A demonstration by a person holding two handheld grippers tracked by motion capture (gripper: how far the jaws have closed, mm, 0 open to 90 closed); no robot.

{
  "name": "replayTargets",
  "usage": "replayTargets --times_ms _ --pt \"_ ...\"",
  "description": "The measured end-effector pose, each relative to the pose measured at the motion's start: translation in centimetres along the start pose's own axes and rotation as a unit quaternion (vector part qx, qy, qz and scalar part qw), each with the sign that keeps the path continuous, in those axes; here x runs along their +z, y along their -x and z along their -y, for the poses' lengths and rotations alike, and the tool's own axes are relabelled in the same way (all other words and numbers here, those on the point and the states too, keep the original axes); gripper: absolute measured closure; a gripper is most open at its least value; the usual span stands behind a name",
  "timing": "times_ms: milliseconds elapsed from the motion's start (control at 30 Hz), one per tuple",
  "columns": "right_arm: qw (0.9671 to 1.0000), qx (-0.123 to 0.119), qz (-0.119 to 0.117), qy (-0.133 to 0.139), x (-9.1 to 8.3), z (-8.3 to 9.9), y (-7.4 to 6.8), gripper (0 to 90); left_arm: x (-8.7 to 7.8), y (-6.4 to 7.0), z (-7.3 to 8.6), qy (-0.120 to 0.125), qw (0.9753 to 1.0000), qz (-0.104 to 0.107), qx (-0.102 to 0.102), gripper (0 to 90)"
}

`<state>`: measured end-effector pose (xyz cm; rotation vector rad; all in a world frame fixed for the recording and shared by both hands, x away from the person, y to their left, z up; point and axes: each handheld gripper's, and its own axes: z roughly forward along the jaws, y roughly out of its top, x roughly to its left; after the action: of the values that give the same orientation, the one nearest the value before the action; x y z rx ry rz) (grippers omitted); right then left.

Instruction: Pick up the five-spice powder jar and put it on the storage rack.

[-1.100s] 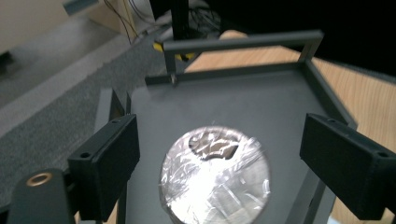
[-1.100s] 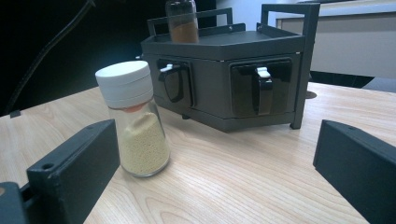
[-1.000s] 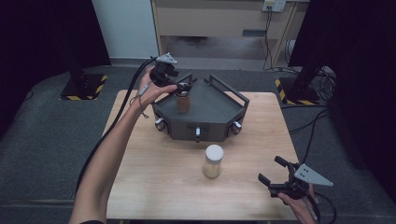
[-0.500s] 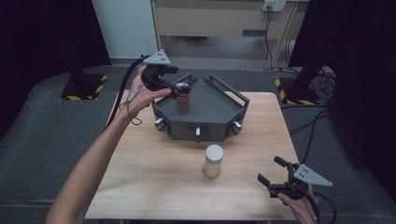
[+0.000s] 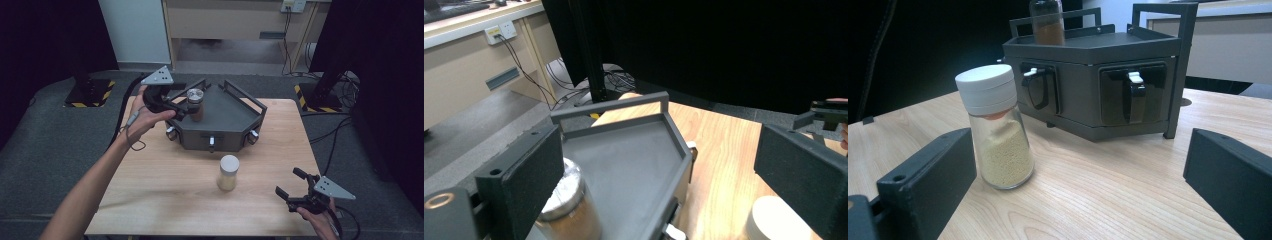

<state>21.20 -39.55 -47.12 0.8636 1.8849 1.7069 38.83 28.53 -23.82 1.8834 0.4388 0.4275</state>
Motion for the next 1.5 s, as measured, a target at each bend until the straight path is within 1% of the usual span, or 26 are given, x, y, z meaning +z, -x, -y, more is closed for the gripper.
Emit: replayTargets --times_ms 33,67,100,133,167,200,233,267,300,400,433,533,567,600,700,733,767,933,967,1133,1200,1300,1333,1367,1467,1500 --pt "1.0000 0.000 -0.001 0.000 0.0 0.0 0.0 1.2 -0.2 0.8 0.7 -0.006 0.9999 -0.009 0.008 4.8" --pt "1.0000 0.000 -0.001 -0.001 0.0 0.0 0.0 1.2 -0.2 0.8 0.7 -0.006 0.9999 -0.009 0.008 4.8" --pt "1.0000 -0.001 -0.001 -0.001 0.0 0.0 0.0 1.2 -0.3 1.2 1.9 -0.001 1.0000 -0.005 0.000 4.8" --pt "1.0000 -0.001 -0.001 -0.001 0.0 0.0 0.0 1.2 -0.3 1.2 1.9 -0.001 1.0000 -0.005 0.000 4.9" --pt "1.0000 -0.002 -0.002 -0.001 0.0 0.0 0.0 1.3 -0.4 1.7 3.0 0.000 1.0000 -0.007 -0.003 4.9" --pt "1.0000 -0.002 -0.002 -0.001 0.0 0.0 0.0 1.3 -0.4 1.7 3.0 0.000 1.0000 -0.007 -0.003 4.9" --pt "1.0000 -0.002 -0.001 -0.001 0.0 0.0 -0.1 1.2 -0.6 2.1 4.0 0.001 0.9999 -0.010 -0.006 4.9" --pt "1.0000 -0.002 -0.001 -0.001 0.0 0.0 -0.1 1.2 -0.6 2.1 4.0 0.001 0.9999 -0.010 -0.006 5.0" --pt "1.0000 -0.002 -0.001 -0.001 0.0 0.0 0.0 1.3 -0.9 2.6 4.8 0.001 0.9998 -0.021 -0.005 5.1" --pt "1.0000 -0.002 -0.001 -0.002 0.1 0.0 -0.1 1.3 -1.3 2.9 5.6 0.008 0.9996 -0.024 -0.012 5.1" --pt "1.0000 -0.003 -0.002 -0.003 0.1 -0.1 -0.1 1.2 -1.8 3.5 6.3 0.012 0.9993 -0.033 -0.012 5.1" --pt "1.0000 -0.004 -0.003 -0.004 0.1 -0.1 -0.1 1.2 -2.3 4.0 7.1 0.019 0.9990 -0.038 -0.016 5.2" --pt "1.0000 -0.004 -0.003 -0.005 0.1 -0.1 -0.1 1.3 -2.7 4.5 8.0 0.025 0.9985 -0.046 -0.018 5.2" --pt "1.0000 -0.004 -0.003 -0.005 0.1 -0.1 -0.1 1.3 -2.7 4.5 8.0 0.025 0.9985 -0.046 -0.018 5.4" --pt "1.0000 -0.004 -0.004 -0.005 0.2 -0.1 -0.2 1.2 -3.2 5.3 9.6 0.025 0.9977 -0.056 -0.028 5.4" --pt "1.0000 -0.004 -0.004 -0.005 0.2 -0.1 -0.2 1.2 -3.2 5.3 9.6 0.025 0.9977 -0.056 -0.028 5.4" --pt "1.0000 -0.004 -0.004 -0.006 0.2 -0.1 -0.2 1.2 -3.4 5.7 10.6 0.028 0.9971 -0.062 -0.035 5.4" --pt "1.0000 -0.004 -0.003 -0.006 0.2 -0.1 -0.1 1.2 -3.7 6.7 12.1 0.020 0.9962 -0.078 -0.035 5.3" --pt "1.0000 -0.004 -0.004 -0.006 0.2 -0.1 -0.1 1.2 -3.9 7.2 13.0 0.018 0.9955 -0.085 -0.038 5.3" --pt "1.0000 -0.004 -0.004 -0.006 0.2 -0.1 -0.1 1.2 -4.1 8.2 14.3 0.015 0.9946 -0.095 -0.038 5.2" --pt "1.0000 -0.005 -0.004 -0.007 0.2 -0.2 -0.1 1.3 -4.1 8.6 14.8 0.007 0.9940 -0.103 -0.036 4.9" --pt "0.9999 -0.006 -0.004 -0.007 0.3 -0.2 -0.2 1.2 -4.2 9.0 16.2 0.001 0.9927 -0.111 -0.048 4.9" --pt "0.9999 -0.006 -0.004 -0.007 0.3 -0.2 -0.2 1.2 -4.2 9.0 16.2 0.001 0.9927 -0.111 -0.048 4.9" --pt "1.0000 -0.006 -0.004 -0.007 0.3 -0.2 -0.2 1.2 -4.4 9.1 17.1 0.004 0.9918 -0.112 -0.061 4.9" --pt "1.0000 -0.005 -0.004 -0.007 0.3 -0.2 -0.2 1.3 -4.5 9.3 17.8 0.005 0.9908 -0.116 -0.068 4.9" --pt "1.0000 -0.005 -0.004 -0.007 0.3 -0.2 -0.2 1.3 -4.7 9.5 18.6 0.007 0.9899 -0.118 -0.078 4.8"
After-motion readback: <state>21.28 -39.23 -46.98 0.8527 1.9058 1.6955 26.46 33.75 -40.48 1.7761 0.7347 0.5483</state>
